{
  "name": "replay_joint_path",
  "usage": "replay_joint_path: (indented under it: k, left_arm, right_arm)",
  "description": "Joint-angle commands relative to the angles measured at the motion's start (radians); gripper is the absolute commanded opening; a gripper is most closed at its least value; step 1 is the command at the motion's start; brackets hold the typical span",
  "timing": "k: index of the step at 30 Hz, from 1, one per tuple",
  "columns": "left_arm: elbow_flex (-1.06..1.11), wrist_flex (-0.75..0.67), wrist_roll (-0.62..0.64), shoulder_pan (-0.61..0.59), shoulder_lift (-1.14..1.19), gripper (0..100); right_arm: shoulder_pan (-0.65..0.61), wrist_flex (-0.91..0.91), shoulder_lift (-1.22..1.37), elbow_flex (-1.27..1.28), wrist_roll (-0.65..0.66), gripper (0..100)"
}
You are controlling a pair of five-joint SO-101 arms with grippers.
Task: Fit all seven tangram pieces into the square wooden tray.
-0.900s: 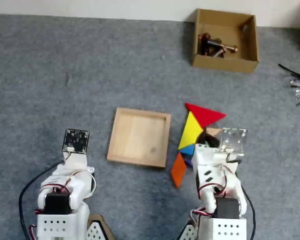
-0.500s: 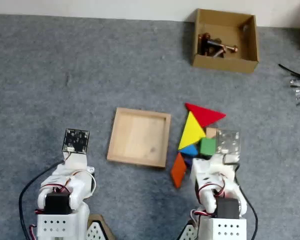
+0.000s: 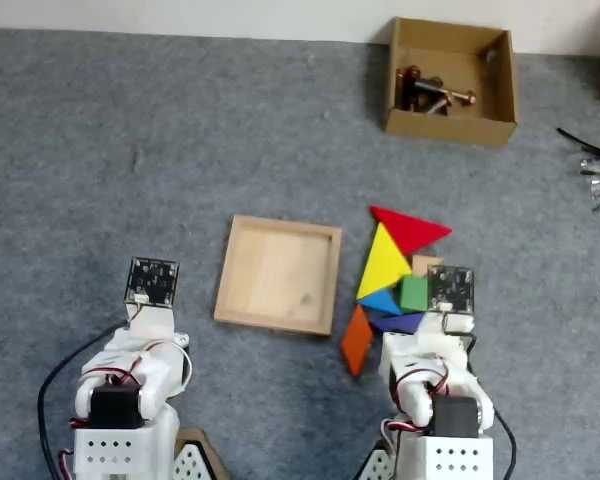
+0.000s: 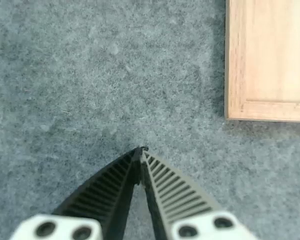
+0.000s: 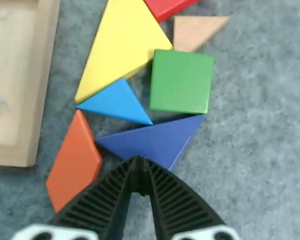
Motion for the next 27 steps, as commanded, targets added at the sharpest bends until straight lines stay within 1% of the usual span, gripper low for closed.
replay_joint_path:
  k: [1, 8, 14, 17, 21, 24, 25, 27]
  left_arm:
    - [0.018, 0.003, 0.002, 0.012, -0.010, 1]
    - [0.018, 0.003, 0.002, 0.012, -0.010, 1]
    - [0.018, 0.003, 0.002, 0.012, -0.010, 1]
    - [0.018, 0.003, 0.002, 0.012, -0.010, 1]
    - [0.018, 0.003, 0.002, 0.012, -0.010, 1]
    - [0.018, 0.003, 0.002, 0.012, -0.010, 1]
    - [0.018, 0.003, 0.002, 0.012, -0.010, 1]
    - [0.018, 0.003, 0.002, 0.012, -0.010, 1]
  right_arm:
    - [0.015, 0.015, -0.007, 0.102, -0.006, 0.5]
    - [0.012, 0.007, -0.008, 0.102, -0.006, 0.5]
    - [0.018, -0.073, -0.008, 0.093, -0.005, 0.5]
    - [0.036, -0.099, -0.008, 0.044, -0.005, 0.5]
    - [0.153, -0.180, -0.008, 0.039, -0.005, 0.5]
    - [0.269, -0.302, -0.008, 0.044, 0.000, 0.9]
    - [0.297, -0.346, -0.008, 0.045, 0.021, 0.9]
    - [0.341, -0.403, -0.008, 0.051, 0.107, 0.9]
